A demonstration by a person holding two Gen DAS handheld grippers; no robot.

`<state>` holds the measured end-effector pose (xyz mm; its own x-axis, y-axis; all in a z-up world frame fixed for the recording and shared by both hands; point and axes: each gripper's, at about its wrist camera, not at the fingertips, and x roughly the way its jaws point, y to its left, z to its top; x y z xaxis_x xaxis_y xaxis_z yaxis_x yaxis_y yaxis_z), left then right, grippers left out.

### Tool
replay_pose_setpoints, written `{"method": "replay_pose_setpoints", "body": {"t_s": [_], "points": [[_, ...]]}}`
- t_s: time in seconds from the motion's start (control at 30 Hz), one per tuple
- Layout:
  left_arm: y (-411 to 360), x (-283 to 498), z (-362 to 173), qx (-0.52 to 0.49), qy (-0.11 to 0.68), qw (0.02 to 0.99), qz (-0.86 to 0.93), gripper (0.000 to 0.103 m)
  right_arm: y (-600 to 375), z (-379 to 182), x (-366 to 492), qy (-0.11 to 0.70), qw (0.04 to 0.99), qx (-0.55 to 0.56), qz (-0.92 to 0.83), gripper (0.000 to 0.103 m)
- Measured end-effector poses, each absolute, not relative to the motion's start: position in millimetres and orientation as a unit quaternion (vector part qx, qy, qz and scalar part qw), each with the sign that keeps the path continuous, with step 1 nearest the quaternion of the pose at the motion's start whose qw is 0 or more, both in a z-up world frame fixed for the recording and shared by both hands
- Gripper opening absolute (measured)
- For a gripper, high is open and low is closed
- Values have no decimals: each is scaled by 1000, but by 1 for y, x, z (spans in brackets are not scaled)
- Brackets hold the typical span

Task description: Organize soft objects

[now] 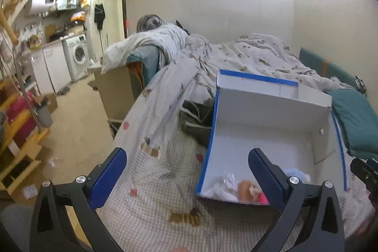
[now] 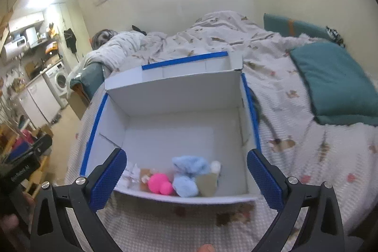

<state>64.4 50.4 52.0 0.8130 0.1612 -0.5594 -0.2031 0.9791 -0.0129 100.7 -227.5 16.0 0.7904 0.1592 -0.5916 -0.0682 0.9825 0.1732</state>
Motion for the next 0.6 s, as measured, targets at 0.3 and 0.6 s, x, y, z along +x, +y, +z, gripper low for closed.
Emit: {"method": "replay_pose_setpoints", "body": {"t_s": [0.3,0.6], "points": [[39,31,22,-63,358,931,32,103,-218,0,62,328,942,52,44,103],[19,25,5,-26,368,929,6,103,-213,-28,55,345,937,37,37,103]]}}
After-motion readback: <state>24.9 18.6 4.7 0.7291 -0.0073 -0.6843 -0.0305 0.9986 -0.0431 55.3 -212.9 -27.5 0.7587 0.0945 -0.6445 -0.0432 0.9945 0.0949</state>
